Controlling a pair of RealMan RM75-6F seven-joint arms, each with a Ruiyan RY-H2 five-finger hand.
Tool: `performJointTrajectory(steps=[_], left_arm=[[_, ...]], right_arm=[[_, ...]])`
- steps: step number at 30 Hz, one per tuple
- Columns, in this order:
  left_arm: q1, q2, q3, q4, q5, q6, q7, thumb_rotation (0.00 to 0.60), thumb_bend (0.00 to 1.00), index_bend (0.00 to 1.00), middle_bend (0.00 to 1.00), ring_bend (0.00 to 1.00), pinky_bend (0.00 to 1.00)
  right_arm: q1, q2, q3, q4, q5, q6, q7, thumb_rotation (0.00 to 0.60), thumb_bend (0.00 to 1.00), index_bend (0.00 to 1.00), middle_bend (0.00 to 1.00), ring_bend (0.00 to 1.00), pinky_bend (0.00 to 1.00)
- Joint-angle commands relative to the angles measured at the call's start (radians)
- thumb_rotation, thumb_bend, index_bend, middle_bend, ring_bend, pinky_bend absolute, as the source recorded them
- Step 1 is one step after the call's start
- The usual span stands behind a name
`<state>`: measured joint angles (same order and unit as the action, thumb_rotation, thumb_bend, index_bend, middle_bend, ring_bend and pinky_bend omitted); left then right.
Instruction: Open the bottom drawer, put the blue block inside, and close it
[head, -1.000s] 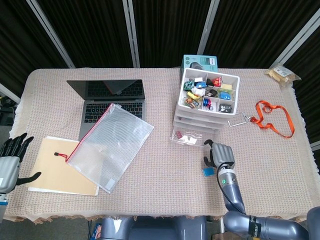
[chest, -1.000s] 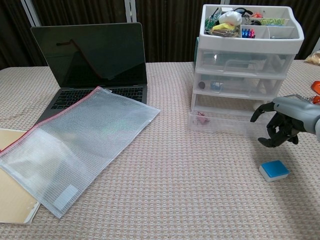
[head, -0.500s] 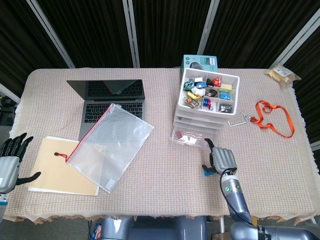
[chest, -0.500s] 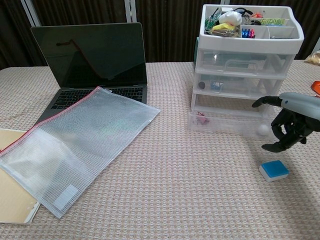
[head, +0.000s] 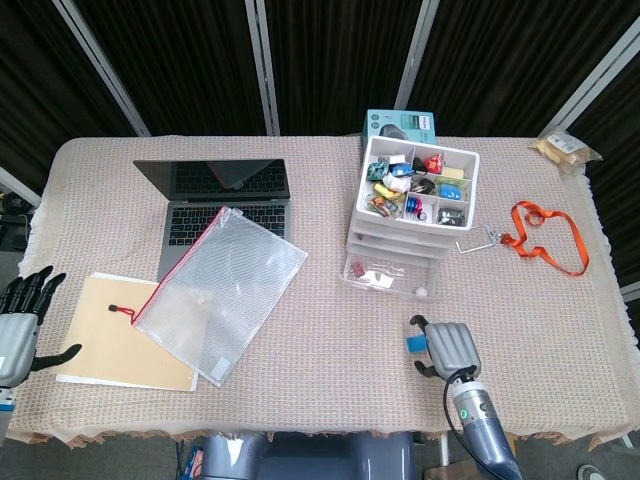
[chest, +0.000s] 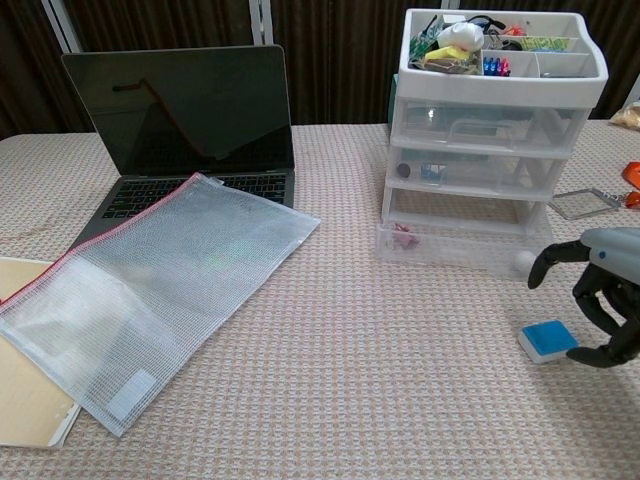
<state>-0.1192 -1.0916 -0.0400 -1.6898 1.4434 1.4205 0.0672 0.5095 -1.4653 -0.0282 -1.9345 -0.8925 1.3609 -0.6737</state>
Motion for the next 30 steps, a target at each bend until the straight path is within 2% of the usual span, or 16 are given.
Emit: performJointTrajectory(steps=[1,8,19,21,26,30], left_arm=[[0.000,0.000,0.000,0.000,0.000,0.000,0.001,0.600,0.15,0.08,0.00,0.00,0.00],[-0.001,0.000,-0.001,0.000,-0.003,-0.002,0.000,0.600,0.15,0.08,0.00,0.00,0.00],[-0.001,0.001,-0.001,-0.001,-0.002,-0.002,-0.002,0.600,0.15,0.08,0.00,0.00,0.00],[-0.001,0.001,-0.001,-0.001,-0.002,-0.001,-0.002,0.600,0.15,0.08,0.00,0.00,0.00],[-0.001,0.000,-0.001,-0.001,-0.002,-0.001,-0.002,0.600,0.15,0.08,0.00,0.00,0.00],[-0.001,0.000,-0.002,-0.001,-0.002,-0.002,-0.003,0.600,0.15,0.08,0.00,0.00,0.00]], right_arm=[[-0.008,-0.029,-0.005,0.051,-0.011,-0.015,0.000,0.600,0.14,0.29,0.74,0.76,0.67],[-0.013,-0.073,0.008,0.127,-0.015,-0.038,0.001,0.600,0.14,0.31,0.75,0.76,0.67],[-0.024,-0.110,0.026,0.190,0.009,-0.062,-0.009,0.600,0.19,0.37,0.75,0.76,0.67],[-0.027,-0.116,0.027,0.202,0.012,-0.066,-0.008,0.600,0.20,0.40,0.76,0.76,0.67],[-0.035,-0.131,0.033,0.227,-0.007,-0.062,0.012,0.600,0.28,0.58,0.78,0.77,0.67],[-0.044,-0.141,0.035,0.239,-0.043,-0.055,0.033,0.600,0.28,0.63,0.78,0.77,0.67]])
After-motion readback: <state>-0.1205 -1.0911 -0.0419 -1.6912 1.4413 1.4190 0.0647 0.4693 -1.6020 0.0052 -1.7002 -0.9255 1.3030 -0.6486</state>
